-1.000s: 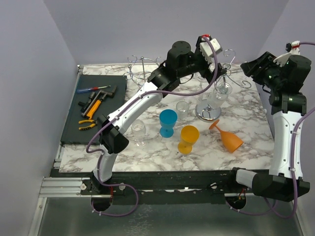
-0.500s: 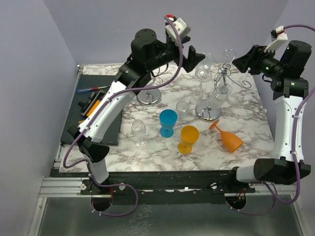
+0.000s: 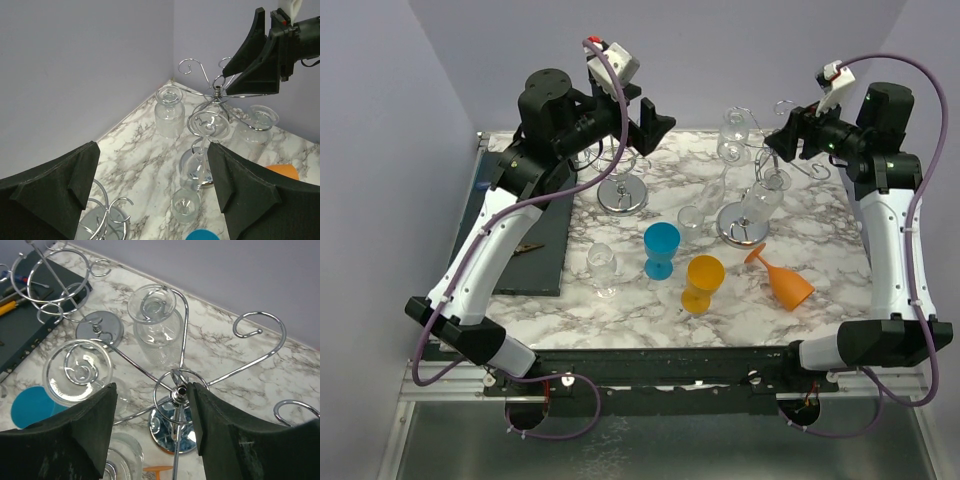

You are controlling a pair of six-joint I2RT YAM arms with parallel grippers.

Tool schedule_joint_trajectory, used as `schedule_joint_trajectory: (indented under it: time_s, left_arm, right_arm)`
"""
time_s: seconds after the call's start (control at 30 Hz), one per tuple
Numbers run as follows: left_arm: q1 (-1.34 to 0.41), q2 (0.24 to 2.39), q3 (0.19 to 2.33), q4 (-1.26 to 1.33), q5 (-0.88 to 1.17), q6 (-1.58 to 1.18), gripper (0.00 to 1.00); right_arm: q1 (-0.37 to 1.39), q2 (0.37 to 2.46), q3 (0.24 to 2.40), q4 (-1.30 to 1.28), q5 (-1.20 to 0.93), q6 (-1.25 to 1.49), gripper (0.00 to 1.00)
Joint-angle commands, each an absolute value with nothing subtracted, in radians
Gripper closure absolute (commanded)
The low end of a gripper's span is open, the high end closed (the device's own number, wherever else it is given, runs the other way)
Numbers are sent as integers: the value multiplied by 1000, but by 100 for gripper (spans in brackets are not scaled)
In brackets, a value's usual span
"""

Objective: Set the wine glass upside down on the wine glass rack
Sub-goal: Adjust the wine rack at the center of the board.

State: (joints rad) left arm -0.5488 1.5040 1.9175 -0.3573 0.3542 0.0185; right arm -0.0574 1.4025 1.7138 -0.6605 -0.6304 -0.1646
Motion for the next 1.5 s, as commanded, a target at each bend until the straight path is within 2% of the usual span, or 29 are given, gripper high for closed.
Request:
schedule_joint_trajectory:
  time_s: [0.0,0.27,0.5,0.77,0.97,1.07,1.1,1.47]
  left_arm:
    - [-535,1454,1892,-399,379,5,1]
    - [-531,1445,1900,-404,390,5,1]
    - [-529,1444,1907,-405,388,5,1]
    - [-526,1442,1908,-407,387,21,1]
    - [-526,1444,1913,-407,390,20,1]
    - [-527,1446,1914,-407,393,21,1]
    - [-526,1447,1914,-407,393,24,1]
    - [-526,1438,1908,-405,403,40,1]
  right_arm:
    - [-50,1422,1674,-638,-509,-236,36]
    - [-49,1428,1623,-581,-575,-246,43]
    - [-47,1458,1624,-580,-627,-243,57]
    - [-37,1492,1636,-574,-647,-229,67]
    - [-34,1464,1581,-502,-636,-205,83]
    - [-34,1440,1542,-441,-632,-177,98]
    - [-34,1433,1531,-410,-626,-167,100]
    - [-33,1326,1471,-101,-577,-124,100]
